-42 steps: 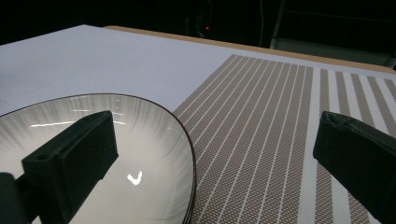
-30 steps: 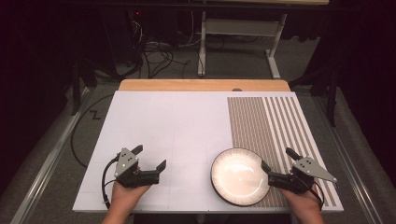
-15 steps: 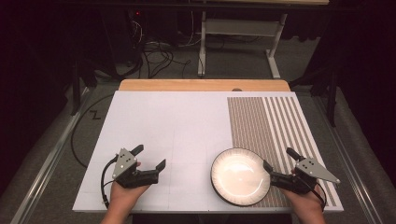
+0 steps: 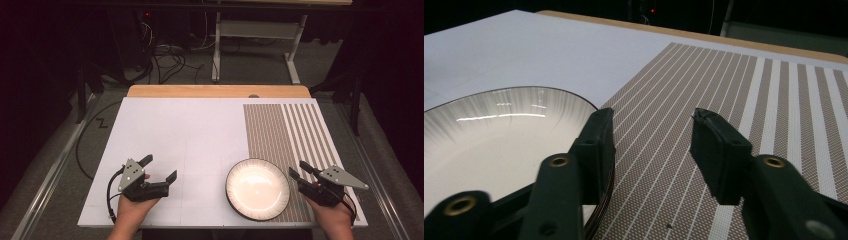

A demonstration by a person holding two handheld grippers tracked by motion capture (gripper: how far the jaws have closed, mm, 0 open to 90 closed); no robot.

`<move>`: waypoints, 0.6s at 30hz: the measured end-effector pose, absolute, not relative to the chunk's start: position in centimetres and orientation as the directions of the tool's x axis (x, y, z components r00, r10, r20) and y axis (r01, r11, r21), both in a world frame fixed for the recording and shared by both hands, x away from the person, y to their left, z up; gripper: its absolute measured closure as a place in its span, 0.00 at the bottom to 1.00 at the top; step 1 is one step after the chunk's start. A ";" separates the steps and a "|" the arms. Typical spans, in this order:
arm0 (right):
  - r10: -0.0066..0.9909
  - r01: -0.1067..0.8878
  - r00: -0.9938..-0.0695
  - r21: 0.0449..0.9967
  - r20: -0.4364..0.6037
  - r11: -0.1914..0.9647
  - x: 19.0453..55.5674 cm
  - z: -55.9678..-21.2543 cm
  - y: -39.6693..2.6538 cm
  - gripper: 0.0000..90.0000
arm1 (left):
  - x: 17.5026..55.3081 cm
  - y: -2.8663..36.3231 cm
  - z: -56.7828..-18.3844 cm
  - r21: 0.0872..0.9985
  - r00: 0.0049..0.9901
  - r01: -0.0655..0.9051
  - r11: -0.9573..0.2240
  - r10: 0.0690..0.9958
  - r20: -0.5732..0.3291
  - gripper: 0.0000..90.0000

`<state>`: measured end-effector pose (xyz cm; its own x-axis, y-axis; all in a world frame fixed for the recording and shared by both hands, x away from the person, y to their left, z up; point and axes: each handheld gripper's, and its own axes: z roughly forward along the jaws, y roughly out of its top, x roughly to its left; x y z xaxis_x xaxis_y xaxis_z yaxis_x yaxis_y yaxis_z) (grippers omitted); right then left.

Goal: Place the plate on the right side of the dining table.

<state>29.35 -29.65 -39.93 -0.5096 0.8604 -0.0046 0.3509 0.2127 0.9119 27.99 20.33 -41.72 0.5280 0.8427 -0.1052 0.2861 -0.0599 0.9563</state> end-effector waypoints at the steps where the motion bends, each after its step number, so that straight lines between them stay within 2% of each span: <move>1: 0.861 0.356 -0.509 0.909 -0.007 0.218 29.3 -39.9 -29.7 0.62 | 28.0 20.4 -41.7 0.956 0.528 0.287 -0.060 0.843 -0.106 0.04; 9: 0.841 0.415 -0.541 0.865 -0.015 0.283 29.6 -39.5 -30.1 0.81 | 28.0 20.3 -41.8 0.955 0.533 0.288 -0.067 0.840 -0.102 0.04; 14: 0.798 0.452 -0.602 0.831 0.016 0.325 29.9 -39.0 -30.3 0.92 | 28.1 20.4 -41.7 0.955 0.533 0.291 -0.064 0.840 -0.106 0.04; 18: 0.771 0.451 -0.637 0.810 -0.002 0.375 29.8 -38.7 -30.1 0.98 | 28.1 20.4 -41.7 0.955 0.534 0.290 -0.059 0.839 -0.110 0.04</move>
<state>29.83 -30.07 -38.73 -0.6373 0.7706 -0.0025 0.4507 0.3753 0.8099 28.06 20.42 -41.71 0.5335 0.8386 -0.1100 0.2902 -0.0593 0.9551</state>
